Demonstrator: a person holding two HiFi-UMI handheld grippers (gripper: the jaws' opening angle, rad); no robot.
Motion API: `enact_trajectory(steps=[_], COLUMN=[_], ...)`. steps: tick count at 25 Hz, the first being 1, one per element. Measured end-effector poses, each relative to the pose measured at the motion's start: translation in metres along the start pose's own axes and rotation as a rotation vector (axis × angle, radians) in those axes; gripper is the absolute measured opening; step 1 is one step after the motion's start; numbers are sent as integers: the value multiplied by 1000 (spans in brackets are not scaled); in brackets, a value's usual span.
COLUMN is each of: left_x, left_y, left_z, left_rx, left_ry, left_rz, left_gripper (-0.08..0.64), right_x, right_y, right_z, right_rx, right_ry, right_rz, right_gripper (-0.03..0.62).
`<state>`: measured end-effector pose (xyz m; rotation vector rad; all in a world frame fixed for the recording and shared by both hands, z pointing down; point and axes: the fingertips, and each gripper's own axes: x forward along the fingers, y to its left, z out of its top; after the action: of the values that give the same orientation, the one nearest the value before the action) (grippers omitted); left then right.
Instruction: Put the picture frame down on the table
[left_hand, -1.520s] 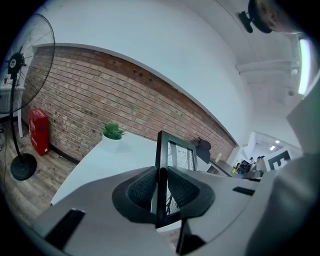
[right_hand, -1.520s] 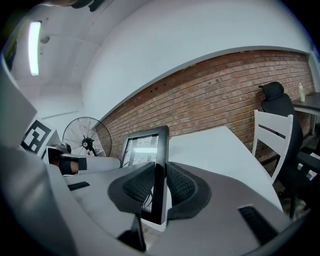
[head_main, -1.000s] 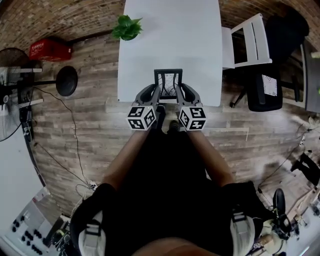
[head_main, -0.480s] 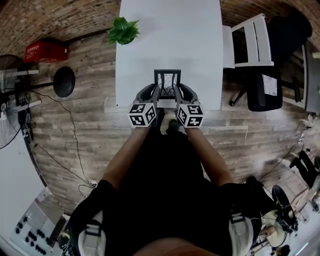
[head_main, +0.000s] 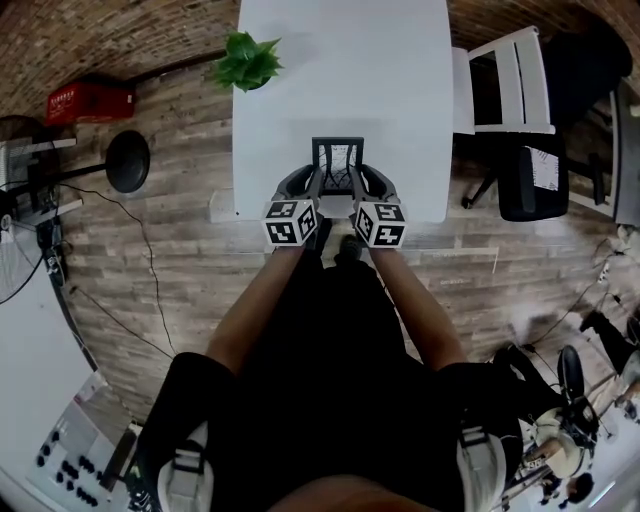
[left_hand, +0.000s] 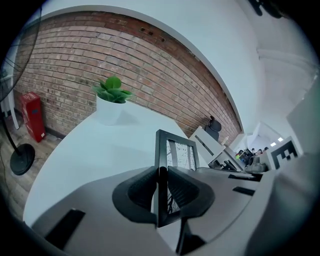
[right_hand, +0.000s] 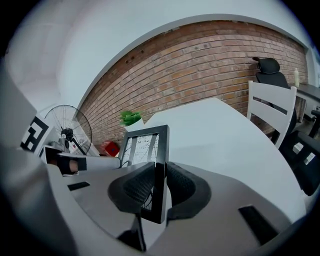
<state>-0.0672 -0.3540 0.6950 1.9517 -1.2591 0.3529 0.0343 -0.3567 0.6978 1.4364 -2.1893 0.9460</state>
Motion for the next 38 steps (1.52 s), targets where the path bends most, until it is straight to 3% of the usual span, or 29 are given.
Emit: enact_trajectory(steps=[18,38], left_x=[35,54], left_y=[30,49], left_z=[-24,-32], left_rx=[20,21], left_ry=[94,155], left_rz=[15,0], left_gripper=[78,80], right_x=[36,63], right_y=[-9,-14], right_z=[-24,-37], right_rx=[-60,-40], right_ry=[85,138], right_rz=[-32,-36], right_gripper=[72,78])
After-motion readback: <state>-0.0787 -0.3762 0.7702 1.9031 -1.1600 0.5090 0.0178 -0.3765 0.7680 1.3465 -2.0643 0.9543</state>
